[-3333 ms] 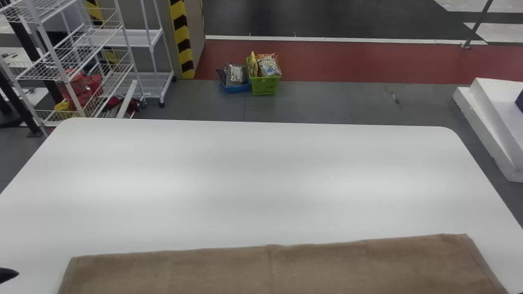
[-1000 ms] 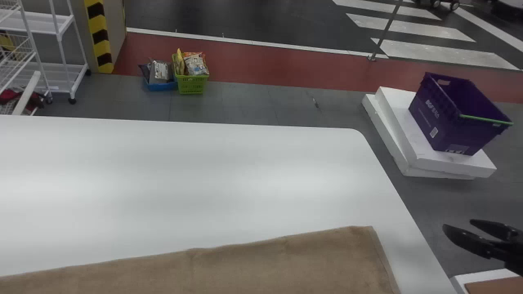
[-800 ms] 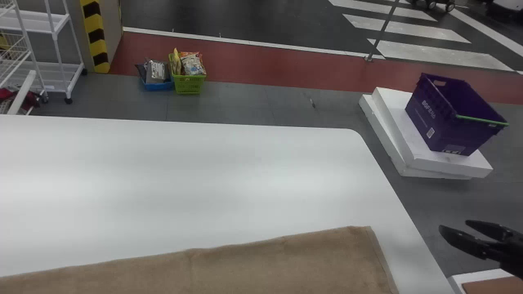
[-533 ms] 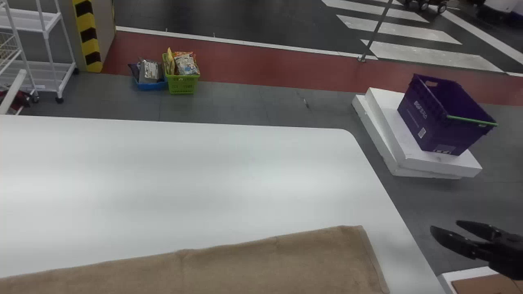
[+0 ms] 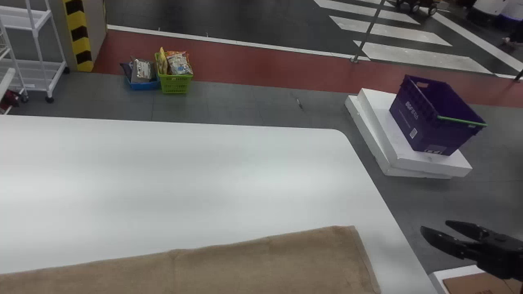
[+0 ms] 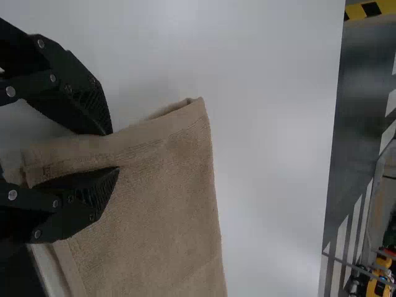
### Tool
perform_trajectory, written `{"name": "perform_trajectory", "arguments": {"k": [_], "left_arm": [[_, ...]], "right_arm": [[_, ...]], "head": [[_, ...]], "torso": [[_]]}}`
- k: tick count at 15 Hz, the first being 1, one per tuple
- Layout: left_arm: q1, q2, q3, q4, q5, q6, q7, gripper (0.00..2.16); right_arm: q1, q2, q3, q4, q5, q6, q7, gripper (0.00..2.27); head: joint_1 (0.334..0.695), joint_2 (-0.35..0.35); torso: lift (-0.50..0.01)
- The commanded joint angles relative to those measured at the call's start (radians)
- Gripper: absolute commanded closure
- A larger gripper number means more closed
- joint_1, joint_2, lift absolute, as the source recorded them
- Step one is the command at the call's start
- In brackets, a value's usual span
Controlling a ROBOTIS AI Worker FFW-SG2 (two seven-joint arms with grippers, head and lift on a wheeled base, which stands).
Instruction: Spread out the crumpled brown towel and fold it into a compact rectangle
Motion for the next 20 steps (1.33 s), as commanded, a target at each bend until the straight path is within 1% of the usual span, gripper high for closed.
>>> {"name": "perform_trajectory", "arguments": {"k": [1,4,6,8,10,11,13,15,16,20], "left_arm": [[-0.006,-0.006,0.009,0.000,-0.002,-0.026,0.002,1.36],[-0.055,-0.006,0.038,-0.002,-0.002,-0.032,0.003,1.36],[-0.118,-0.006,0.070,0.000,-0.021,-0.029,-0.001,1.36],[-0.156,-0.006,0.090,-0.019,-0.015,0.008,-0.032,1.36],[-0.116,-0.006,0.076,-0.121,0.014,0.042,-0.060,1.36],[-0.073,-0.006,0.053,-0.195,0.049,0.072,-0.074,1.36],[-0.011,-0.006,-0.016,-0.318,0.087,0.170,-0.109,1.36],[0.023,-0.006,-0.129,-0.382,0.089,0.213,-0.103,1.36],[0.023,-0.006,-0.183,-0.385,0.083,0.226,-0.092,1.36],[0.019,-0.006,-0.433,-0.345,0.025,0.210,0.014,1.36]], "right_arm": [[0.001,0.000,0.004,0.011,0.000,-0.013,-0.003,0.03],[0.001,0.000,0.004,0.014,0.000,-0.016,-0.003,0.04],[0.001,0.001,0.002,0.014,0.000,-0.016,-0.003,0.04],[0.016,0.003,-0.006,0.013,-0.002,-0.019,-0.001,0.05],[0.024,0.003,-0.015,0.016,-0.002,-0.022,-0.001,0.05],[0.030,0.006,-0.015,0.016,-0.005,-0.034,-0.001,0.05],[0.036,0.010,-0.015,0.016,-0.012,-0.037,-0.001,0.06],[0.038,0.019,-0.010,0.014,-0.012,-0.046,-0.001,0.06],[0.041,0.021,-0.007,0.014,-0.012,-0.046,-0.001,0.06],[0.050,0.023,-0.001,0.014,-0.012,-0.062,-0.001,0.06]], "head": [[0.695,-0.305],[0.695,-0.294],[0.695,-0.272],[0.695,-0.248],[0.695,-0.230],[0.695,-0.241],[0.695,-0.286],[0.695,-0.350],[0.695,-0.350],[0.695,-0.350]], "torso": [[-0.127],[-0.127],[-0.127],[-0.127],[-0.127],[-0.127],[-0.127],[-0.127],[-0.127],[-0.127]]}}
